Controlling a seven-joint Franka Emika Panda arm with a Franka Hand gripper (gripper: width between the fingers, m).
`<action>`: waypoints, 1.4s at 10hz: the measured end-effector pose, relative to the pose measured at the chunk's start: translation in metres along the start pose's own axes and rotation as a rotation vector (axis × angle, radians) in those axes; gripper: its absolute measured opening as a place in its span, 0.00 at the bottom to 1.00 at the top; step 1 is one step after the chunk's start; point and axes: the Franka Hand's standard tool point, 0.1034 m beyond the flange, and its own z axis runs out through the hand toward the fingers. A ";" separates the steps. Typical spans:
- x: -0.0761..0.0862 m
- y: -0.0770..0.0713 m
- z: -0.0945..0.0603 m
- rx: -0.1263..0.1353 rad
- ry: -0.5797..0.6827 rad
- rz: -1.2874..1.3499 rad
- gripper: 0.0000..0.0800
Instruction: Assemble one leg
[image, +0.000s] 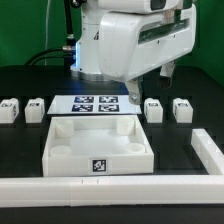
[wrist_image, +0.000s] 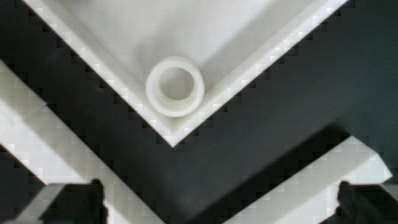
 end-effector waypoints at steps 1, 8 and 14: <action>0.000 0.000 0.000 0.000 0.000 0.000 0.81; 0.000 0.000 0.001 0.001 -0.001 0.000 0.81; 0.000 0.000 0.001 0.002 -0.001 -0.027 0.81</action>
Offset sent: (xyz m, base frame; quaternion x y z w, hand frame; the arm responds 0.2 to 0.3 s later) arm 0.0000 0.0000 0.0000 0.0000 0.0000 0.0000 1.0000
